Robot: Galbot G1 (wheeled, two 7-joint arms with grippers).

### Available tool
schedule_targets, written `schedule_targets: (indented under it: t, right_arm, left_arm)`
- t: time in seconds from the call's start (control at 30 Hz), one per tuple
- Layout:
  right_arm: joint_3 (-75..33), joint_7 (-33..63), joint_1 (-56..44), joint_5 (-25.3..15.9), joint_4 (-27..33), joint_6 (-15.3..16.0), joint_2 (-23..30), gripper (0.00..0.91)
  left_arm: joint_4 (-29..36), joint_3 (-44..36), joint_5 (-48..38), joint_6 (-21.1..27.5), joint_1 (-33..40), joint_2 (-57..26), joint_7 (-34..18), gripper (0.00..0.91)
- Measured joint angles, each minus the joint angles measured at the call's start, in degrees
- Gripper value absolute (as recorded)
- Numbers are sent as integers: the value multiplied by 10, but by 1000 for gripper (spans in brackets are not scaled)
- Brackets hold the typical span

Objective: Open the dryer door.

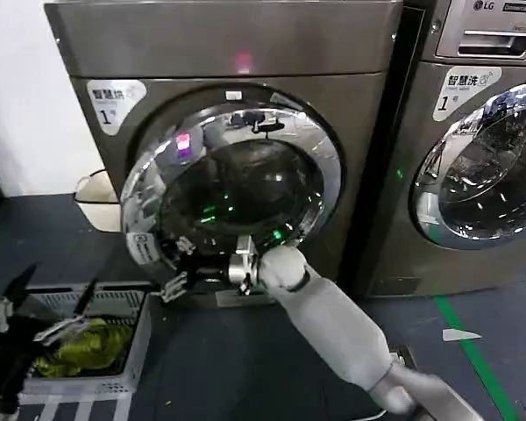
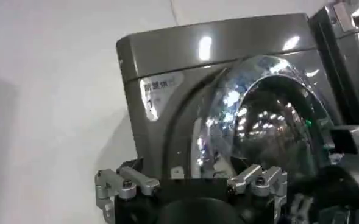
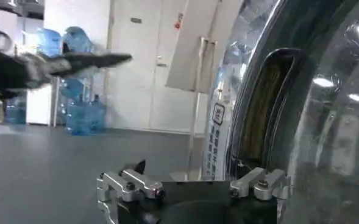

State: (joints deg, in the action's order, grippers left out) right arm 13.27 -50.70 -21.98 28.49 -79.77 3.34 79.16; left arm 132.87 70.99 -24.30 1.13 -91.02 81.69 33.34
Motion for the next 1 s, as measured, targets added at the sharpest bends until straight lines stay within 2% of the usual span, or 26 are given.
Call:
schedule_targets:
  t: [0.23,0.4,1.0]
  right_arm:
    - [-2,-68,-5,39,-10,-3,-19,907]
    - [-4,-106,-8,44,-17,-23,-33,907]
    - [-29,-213,-41,80,-81,-30,-109,907]
  left_arm:
    - [-51,33,-36,16,23,-29,35,907]
    - [-83,27,-51,34,39,-59,41,907]
    - [-205,-66,-153,45,130,-215,39,907]
